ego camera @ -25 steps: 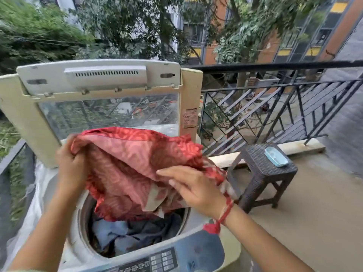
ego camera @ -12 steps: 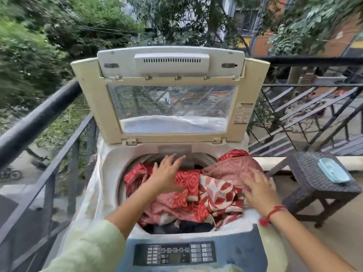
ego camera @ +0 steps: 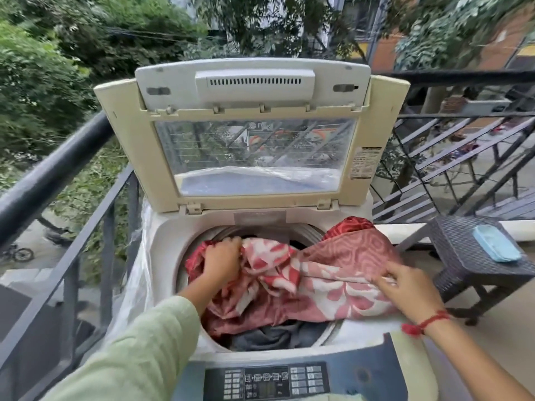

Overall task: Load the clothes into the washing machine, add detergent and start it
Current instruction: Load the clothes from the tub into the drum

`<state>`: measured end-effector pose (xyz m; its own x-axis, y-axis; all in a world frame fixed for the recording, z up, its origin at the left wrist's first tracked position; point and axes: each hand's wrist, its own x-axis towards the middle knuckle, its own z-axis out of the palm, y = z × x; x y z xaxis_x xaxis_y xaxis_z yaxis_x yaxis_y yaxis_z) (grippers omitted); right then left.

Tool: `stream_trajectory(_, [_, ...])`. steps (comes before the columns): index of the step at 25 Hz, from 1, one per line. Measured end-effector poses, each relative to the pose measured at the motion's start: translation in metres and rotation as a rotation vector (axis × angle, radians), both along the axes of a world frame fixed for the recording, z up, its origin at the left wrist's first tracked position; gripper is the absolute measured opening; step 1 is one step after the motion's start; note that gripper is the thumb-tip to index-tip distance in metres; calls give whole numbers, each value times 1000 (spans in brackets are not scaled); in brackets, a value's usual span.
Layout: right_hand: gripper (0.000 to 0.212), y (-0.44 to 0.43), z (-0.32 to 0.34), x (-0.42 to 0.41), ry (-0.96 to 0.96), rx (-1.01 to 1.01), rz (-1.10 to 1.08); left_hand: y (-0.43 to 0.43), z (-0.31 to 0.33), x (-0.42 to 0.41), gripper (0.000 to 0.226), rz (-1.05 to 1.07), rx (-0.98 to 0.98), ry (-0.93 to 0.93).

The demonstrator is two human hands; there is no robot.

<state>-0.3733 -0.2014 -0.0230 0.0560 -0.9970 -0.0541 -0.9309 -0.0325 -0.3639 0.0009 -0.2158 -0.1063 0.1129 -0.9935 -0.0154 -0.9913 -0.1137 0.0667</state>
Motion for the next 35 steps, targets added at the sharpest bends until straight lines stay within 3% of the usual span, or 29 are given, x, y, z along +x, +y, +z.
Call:
stream_trajectory(3, [23,10,-14,4,212,-133,12,-1,2,30,37,243,-168,164])
stream_trajectory(5, [49,10,-24,18,270,-304,178,11,-11,23,59,139,-98,46])
stream_trajectory(6, [68,8,-25,28,315,-346,270,19,-22,11,68,39,15,-24])
stream_trajectory(8, [90,4,-31,43,444,-201,366,39,-52,-15,71,-99,315,-74])
stream_trajectory(10, [92,-3,-42,47,555,37,375,48,-77,-33,69,-156,649,-74])
stream_trajectory(12, [89,-4,-50,47,635,132,383,41,-74,-38,68,-164,853,-36])
stream_trajectory(15, [88,-9,-44,35,445,241,471,8,-31,-41,69,-144,1033,-62])
stream_trajectory(17, [93,-21,-31,14,43,221,369,-15,10,-55,76,-205,901,-264])
stream_trajectory(19, [104,-38,-19,-14,-75,110,163,-26,36,-80,98,-213,502,-296])
stream_trajectory(20, [106,-44,-17,-28,-97,154,93,-30,41,-97,114,-283,346,-147])
stream_trajectory(21, [103,-45,-17,-35,-198,279,30,-31,43,-116,125,-372,313,83])
stream_trajectory(23, [77,-37,-25,-32,-523,492,-50,-26,45,-158,132,-417,508,641])
stream_trajectory(24, [60,-28,-33,-30,-573,427,-119,-19,42,-177,129,-371,586,870])
stream_trajectory(25, [44,-20,-39,-25,-505,272,-200,-12,35,-190,120,-273,571,1061])
stream_trajectory(27, [17,-3,-40,-16,-296,-32,-309,1,26,-202,86,-126,369,1220])
stream_trajectory(30, [11,15,-1,12,-149,-293,-243,10,46,-191,39,-243,-33,895])
stream_trajectory(33, [14,18,60,54,-180,-622,-6,11,109,-128,39,-313,-399,775])
stream_trajectory(35, [15,15,86,95,-259,-713,202,19,146,-65,43,-298,-601,614])
